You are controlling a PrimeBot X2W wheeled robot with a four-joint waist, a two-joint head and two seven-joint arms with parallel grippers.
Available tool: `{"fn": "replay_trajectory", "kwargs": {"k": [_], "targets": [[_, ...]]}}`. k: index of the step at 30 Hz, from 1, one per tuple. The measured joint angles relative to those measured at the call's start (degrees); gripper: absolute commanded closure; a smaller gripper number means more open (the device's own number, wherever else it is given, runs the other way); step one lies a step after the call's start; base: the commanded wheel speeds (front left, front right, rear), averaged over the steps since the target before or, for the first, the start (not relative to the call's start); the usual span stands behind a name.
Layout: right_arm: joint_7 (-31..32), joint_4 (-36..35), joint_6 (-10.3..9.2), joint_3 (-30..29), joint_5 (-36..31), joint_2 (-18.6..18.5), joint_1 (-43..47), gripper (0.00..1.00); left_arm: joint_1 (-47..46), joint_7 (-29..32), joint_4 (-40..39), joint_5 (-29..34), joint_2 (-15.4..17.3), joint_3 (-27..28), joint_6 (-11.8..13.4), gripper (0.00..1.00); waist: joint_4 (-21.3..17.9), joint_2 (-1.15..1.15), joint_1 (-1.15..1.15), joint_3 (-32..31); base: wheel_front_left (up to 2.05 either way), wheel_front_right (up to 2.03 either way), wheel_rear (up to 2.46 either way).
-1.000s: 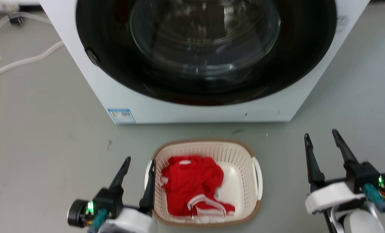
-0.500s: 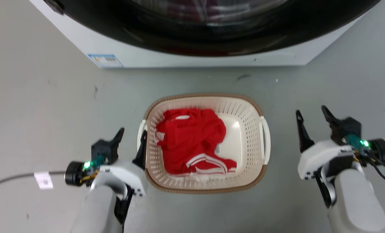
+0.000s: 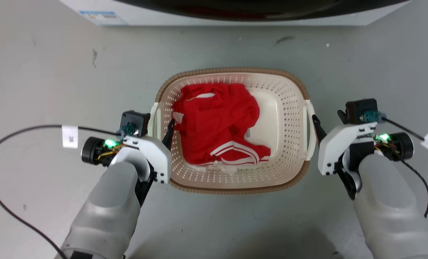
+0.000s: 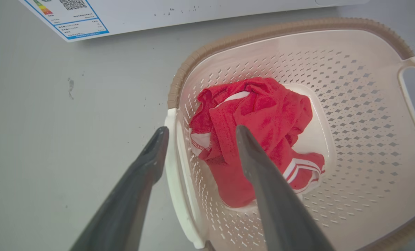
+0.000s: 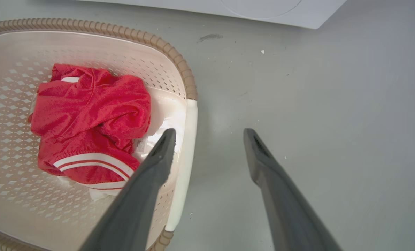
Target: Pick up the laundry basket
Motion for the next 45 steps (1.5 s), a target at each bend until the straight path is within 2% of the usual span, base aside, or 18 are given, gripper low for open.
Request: {"fn": "replay_trajectory", "kwargs": {"k": [5, 18, 32, 33, 34, 35, 45], "targets": [[2.4, 6.3, 0.01, 1.4, 1.9, 0.0, -4.7, 0.0, -4.2, 4.4, 4.3, -4.2, 0.6, -5.0, 0.0, 0.0, 0.7, 0.0, 0.0, 3.0, 0.0, 0.0, 0.0], [6.6, 16.3, 0.01, 3.4, 1.7, 0.0, -12.9, 0.0, -10.3, 17.0, 7.2, -13.6, 3.0, -15.0, 0.0, 0.0, 1.6, 0.0, 0.0, 7.2, 0.0, 0.0, 0.0], [5.5, 20.9, 0.01, 2.7, 1.8, 0.0, -15.1, 0.0, -11.2, 17.3, 5.7, -21.0, 4.8, -22.1, 0.0, 0.01, 2.1, 0.0, -0.01, 8.2, 0.0, 0.0, 0.0], [5.5, 21.1, 0.0, 2.5, 1.8, 0.0, -15.1, 0.0, -11.2, 17.3, 5.7, -21.5, 4.8, -22.5, 0.0, 0.53, 2.1, 0.0, -0.01, 8.2, 0.0, 0.0, 0.0], [5.5, 21.3, 0.01, 2.2, 1.7, 0.0, -15.1, 0.32, -11.2, 17.1, 5.6, -21.9, 4.8, -23.0, 0.0, 1.0, 2.2, 0.0, 0.0, 8.2, 0.0, 0.0, 0.0], [5.4, 21.5, 0.01, 1.6, 1.7, 0.0, -15.1, 1.0, -11.3, 17.1, 5.4, -22.2, 4.7, -23.4, 0.0, 1.0, 2.2, 0.0, -0.01, 8.2, 0.0, 0.0, 0.0], [4.9, 23.0, 0.01, -0.7, -0.5, 0.2, -15.4, 1.0, -11.3, 17.1, 4.5, -27.5, 4.6, -27.7, 0.0, 1.0, 2.7, 0.0, -0.01, 7.8, 0.0, 0.0, 0.0]]}}
